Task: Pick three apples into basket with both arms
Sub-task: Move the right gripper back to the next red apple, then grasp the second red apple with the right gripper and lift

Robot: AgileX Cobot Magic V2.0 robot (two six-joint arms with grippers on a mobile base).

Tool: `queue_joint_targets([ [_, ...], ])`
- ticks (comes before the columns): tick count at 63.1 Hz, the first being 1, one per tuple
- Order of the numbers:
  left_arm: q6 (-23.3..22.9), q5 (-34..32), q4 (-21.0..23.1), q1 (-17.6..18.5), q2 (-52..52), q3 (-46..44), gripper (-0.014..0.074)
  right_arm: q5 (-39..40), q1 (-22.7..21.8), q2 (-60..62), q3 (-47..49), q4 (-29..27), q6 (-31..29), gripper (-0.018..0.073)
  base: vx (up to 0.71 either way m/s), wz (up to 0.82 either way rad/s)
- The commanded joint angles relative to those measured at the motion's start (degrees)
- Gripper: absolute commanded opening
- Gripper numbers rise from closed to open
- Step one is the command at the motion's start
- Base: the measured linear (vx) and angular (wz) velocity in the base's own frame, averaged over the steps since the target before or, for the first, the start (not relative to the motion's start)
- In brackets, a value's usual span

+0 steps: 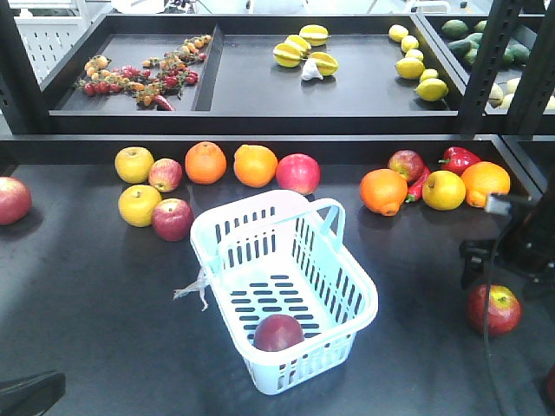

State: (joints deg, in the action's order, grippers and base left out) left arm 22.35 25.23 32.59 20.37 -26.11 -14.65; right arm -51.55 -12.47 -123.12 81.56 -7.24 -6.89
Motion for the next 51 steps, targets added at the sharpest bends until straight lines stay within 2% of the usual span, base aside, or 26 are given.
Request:
queue_joint_targets([
  [1,-0.04,-3.44,1.43,0.30,-0.25,-1.22,-0.0008,0.07,-0.06,1.59,1.48,0.80,0.36,0.0662,0.00,0.00],
  [12,-0.04,-3.58,1.43,0.30,-0.25,-1.22,-0.0008,-0.05,-0.06,0.00,1.48,1.21,0.36,0.0632,0.00,0.00],
  [19,-0.04,-3.58,1.43,0.30,-0.25,-1.22,-0.0008,0.24,-0.06,0.00,1.48,1.21,0.35,0.0574,0.00,0.00],
  [32,-0.04,-3.58,1.43,0.30,-0.25,-1.22,-0.0008,-2.80,-0.06,0.63,1.53,0.07,-1.63,0.0345,0.00,0.00],
  [44,-0.04,-3.58,1.43,0.30,-0.25,-1.22,-0.0008,-5.19,-0.06,7.03,1.53,-6.20,-7.27,0.0112,0.00,0.00],
  [51,-0.04,-3.58,1.43,0.30,-0.25,-1.22,-0.0008,-6.99,-0.06,12.90,1.53,-8.57,-9.00,0.0026,0.00,0.00],
])
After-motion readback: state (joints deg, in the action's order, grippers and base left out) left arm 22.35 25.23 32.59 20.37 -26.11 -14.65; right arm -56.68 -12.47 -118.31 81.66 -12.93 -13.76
